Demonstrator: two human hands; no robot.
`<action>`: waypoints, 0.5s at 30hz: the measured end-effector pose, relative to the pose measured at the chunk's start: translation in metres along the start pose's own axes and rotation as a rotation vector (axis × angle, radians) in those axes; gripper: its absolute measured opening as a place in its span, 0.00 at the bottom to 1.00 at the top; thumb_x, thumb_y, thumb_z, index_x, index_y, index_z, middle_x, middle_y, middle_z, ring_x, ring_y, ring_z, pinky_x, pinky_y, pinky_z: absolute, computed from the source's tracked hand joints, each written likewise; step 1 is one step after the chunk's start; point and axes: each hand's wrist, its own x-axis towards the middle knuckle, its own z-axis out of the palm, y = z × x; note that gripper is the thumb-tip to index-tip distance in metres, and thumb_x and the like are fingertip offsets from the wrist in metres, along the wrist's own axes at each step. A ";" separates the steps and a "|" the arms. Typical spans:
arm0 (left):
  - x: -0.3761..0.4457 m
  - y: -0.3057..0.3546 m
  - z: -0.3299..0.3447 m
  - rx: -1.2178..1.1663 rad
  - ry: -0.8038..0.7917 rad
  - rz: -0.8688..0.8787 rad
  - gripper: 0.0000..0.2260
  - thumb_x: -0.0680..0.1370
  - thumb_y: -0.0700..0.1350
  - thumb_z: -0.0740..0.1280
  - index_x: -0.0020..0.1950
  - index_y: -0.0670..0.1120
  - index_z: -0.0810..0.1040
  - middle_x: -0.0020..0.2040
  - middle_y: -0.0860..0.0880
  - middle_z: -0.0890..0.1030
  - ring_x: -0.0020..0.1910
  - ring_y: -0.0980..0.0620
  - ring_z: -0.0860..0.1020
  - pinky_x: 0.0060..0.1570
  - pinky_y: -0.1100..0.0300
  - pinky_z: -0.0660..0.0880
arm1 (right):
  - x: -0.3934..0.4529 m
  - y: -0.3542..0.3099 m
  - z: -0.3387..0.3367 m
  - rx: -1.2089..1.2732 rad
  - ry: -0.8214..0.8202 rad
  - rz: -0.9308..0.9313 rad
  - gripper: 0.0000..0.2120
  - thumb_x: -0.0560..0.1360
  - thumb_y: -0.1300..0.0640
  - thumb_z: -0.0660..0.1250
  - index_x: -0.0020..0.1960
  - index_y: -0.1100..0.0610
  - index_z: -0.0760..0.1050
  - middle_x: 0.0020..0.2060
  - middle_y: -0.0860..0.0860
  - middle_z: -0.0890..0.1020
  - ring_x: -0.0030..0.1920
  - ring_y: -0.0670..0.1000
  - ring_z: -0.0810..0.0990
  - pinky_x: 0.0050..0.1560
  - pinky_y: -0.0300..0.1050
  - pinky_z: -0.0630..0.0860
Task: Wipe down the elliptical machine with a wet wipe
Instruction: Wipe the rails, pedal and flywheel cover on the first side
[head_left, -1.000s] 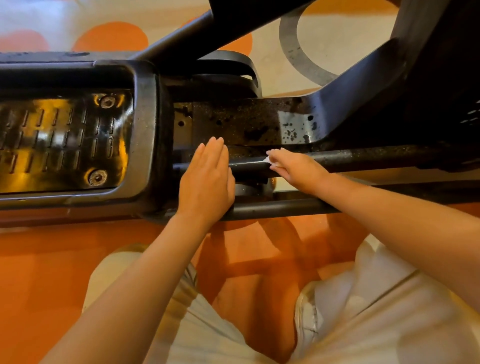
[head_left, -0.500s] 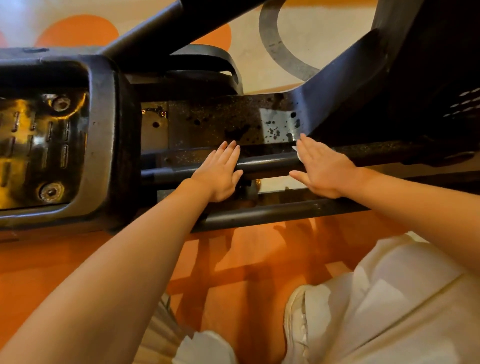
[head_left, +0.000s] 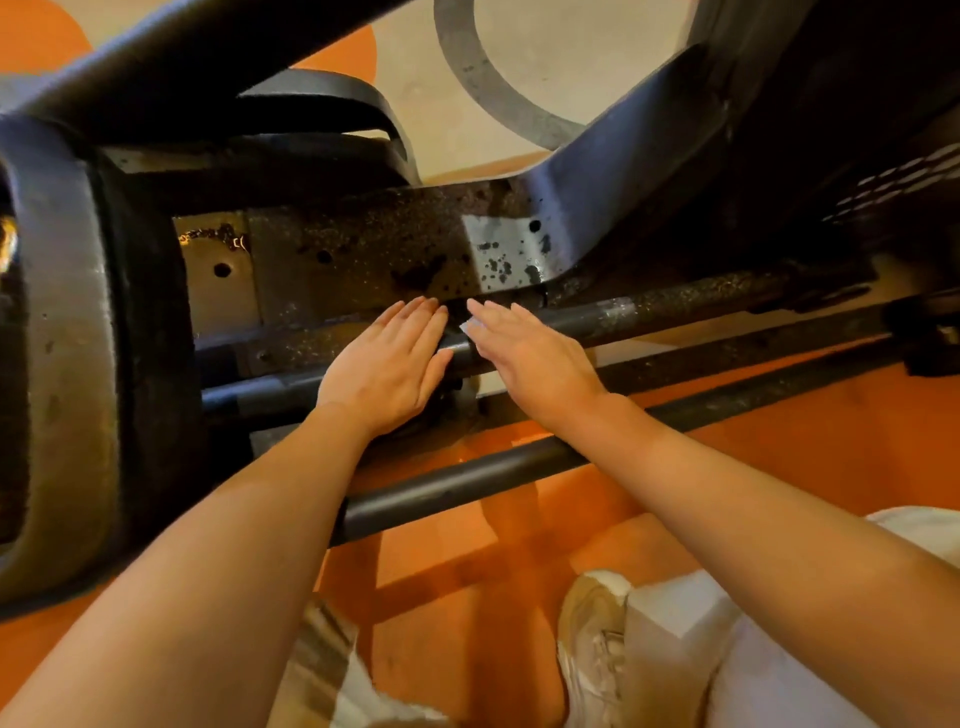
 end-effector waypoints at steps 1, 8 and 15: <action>-0.001 0.001 0.001 -0.001 0.027 0.009 0.27 0.83 0.52 0.49 0.70 0.34 0.72 0.67 0.35 0.75 0.68 0.38 0.74 0.70 0.46 0.66 | -0.002 0.000 0.001 0.053 0.041 -0.005 0.24 0.72 0.69 0.71 0.67 0.62 0.74 0.70 0.57 0.73 0.69 0.54 0.73 0.69 0.44 0.65; -0.001 0.000 0.007 0.039 0.140 0.096 0.24 0.83 0.49 0.51 0.70 0.34 0.72 0.66 0.34 0.76 0.65 0.37 0.76 0.67 0.44 0.70 | -0.029 0.034 -0.022 -0.033 -0.148 -0.006 0.25 0.83 0.58 0.54 0.78 0.61 0.53 0.78 0.55 0.54 0.78 0.51 0.52 0.75 0.47 0.59; -0.002 -0.006 0.015 0.137 0.152 0.218 0.23 0.84 0.48 0.49 0.74 0.38 0.68 0.71 0.37 0.73 0.69 0.38 0.73 0.69 0.44 0.67 | -0.059 0.084 -0.042 0.128 -0.248 0.579 0.35 0.83 0.46 0.52 0.79 0.63 0.40 0.78 0.58 0.39 0.78 0.55 0.38 0.76 0.48 0.40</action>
